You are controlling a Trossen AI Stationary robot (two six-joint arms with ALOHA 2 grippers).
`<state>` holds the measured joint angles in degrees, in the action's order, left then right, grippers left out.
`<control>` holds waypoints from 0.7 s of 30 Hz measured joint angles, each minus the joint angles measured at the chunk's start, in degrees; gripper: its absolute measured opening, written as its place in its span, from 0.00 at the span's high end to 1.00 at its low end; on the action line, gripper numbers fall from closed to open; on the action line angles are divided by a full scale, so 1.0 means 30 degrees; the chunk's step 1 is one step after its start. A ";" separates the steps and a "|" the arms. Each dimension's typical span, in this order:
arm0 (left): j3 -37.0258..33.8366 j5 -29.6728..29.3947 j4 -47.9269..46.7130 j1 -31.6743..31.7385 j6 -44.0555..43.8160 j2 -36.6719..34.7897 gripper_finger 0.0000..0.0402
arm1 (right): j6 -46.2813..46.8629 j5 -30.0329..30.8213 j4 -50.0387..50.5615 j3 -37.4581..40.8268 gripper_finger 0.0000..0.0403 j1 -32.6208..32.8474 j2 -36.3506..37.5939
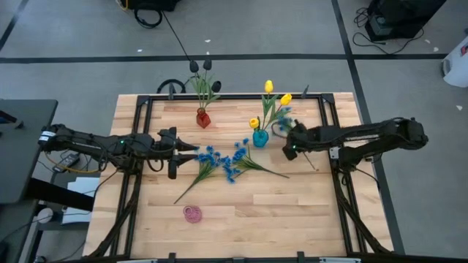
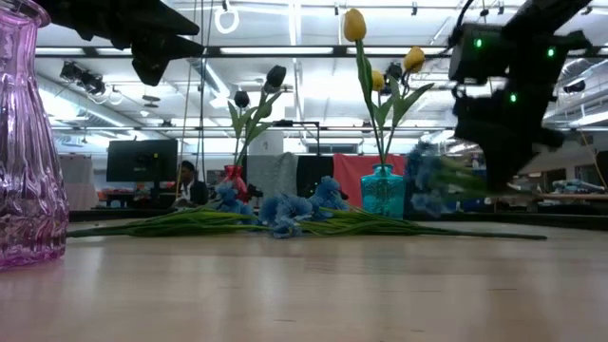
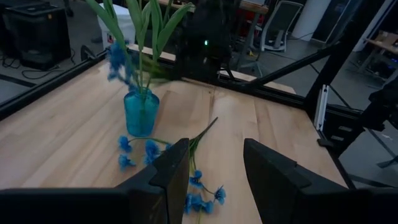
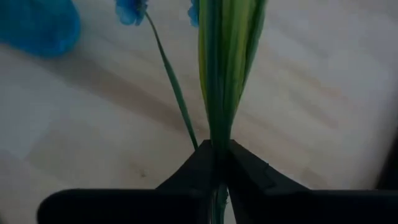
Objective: Sort flowers into vase by color
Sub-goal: Put the right blue flowers into the violet vase
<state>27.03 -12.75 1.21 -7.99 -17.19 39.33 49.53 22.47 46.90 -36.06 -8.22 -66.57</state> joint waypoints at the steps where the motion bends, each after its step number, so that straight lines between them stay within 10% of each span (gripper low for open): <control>1: 0.0000 -0.0007 0.0000 0.0000 0.0000 0.0000 0.61 | -0.0103 0.0176 0.0410 -0.0309 0.88 -0.0118 0.0481; 8: 0.0000 -0.0007 -0.0469 0.0000 -0.0306 0.0000 0.61 | -0.0980 0.0275 0.2798 -0.3242 0.92 0.0370 0.3341; 21: 0.0000 0.0197 -0.0882 0.0000 -0.0877 0.0004 0.61 | -0.6737 0.6871 0.2614 -1.0798 0.92 0.1127 0.4117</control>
<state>27.03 -12.16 -1.43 -7.99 -19.82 39.34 29.32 43.08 54.74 -68.45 -4.84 -54.22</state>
